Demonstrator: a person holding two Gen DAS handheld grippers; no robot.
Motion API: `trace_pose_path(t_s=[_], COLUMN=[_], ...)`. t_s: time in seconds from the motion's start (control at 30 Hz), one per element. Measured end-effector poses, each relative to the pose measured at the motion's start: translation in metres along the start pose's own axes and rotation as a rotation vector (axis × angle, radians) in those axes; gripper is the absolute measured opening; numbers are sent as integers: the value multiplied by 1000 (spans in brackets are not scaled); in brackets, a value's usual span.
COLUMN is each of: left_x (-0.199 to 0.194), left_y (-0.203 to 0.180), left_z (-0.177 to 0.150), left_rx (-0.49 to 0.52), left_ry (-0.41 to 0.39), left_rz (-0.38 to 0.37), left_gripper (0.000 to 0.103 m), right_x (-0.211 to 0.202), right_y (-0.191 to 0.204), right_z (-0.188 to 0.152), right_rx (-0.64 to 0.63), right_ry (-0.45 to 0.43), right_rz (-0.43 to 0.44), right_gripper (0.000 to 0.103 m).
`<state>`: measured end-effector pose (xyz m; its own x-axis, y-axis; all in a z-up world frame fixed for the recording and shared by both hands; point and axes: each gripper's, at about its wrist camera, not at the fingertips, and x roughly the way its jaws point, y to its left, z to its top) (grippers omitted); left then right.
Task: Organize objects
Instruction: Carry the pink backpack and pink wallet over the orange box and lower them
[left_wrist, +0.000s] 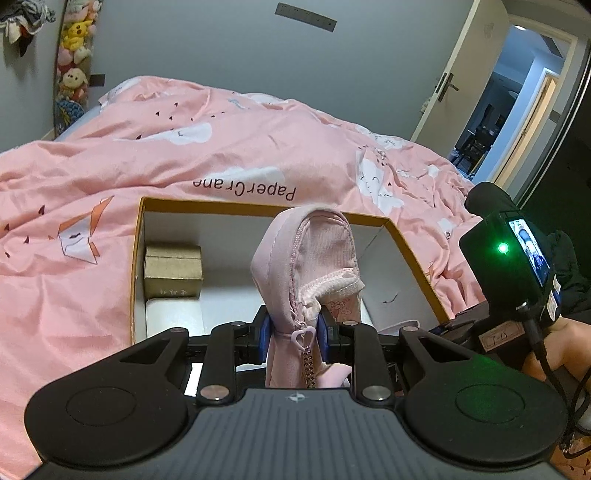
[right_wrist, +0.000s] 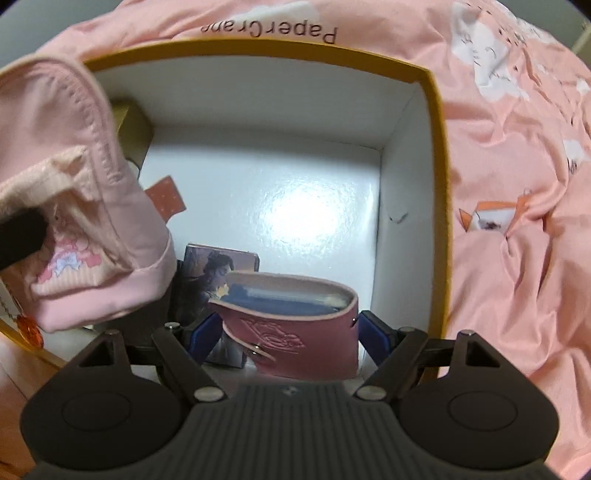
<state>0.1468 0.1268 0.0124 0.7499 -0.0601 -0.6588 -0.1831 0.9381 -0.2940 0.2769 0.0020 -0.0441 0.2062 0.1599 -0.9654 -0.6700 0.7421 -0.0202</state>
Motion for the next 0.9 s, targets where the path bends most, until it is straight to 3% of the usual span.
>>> trace_pose_path(t_s=[0.27,0.4,0.5,0.6,0.83,0.9], left_x=[11,20,26,32,42,45], left_y=[9,9,7,7,7,7], left_z=[-1,1,4,8,12,12], left_rx=[-33,-36,-21,-15,-15,-15], left_ry=[33,53,63,72,88,94], left_rz=[-11,-12,16,33,50,48], left_gripper=[29,29,29,29,29,29], right_x=[-5,-15,-17,-11,21,30], right_y=[-1,-2,-1,-2,-15,-14], right_z=[2,2,7,19,56,59], right_rx=[-52,-130,-247,-338,-216,-214], right_ry=[-5,-38,-113,-151,-137,-121], right_rz=[-12,28,51,62,120,131], right_gripper=[85,84,77,62,41,41])
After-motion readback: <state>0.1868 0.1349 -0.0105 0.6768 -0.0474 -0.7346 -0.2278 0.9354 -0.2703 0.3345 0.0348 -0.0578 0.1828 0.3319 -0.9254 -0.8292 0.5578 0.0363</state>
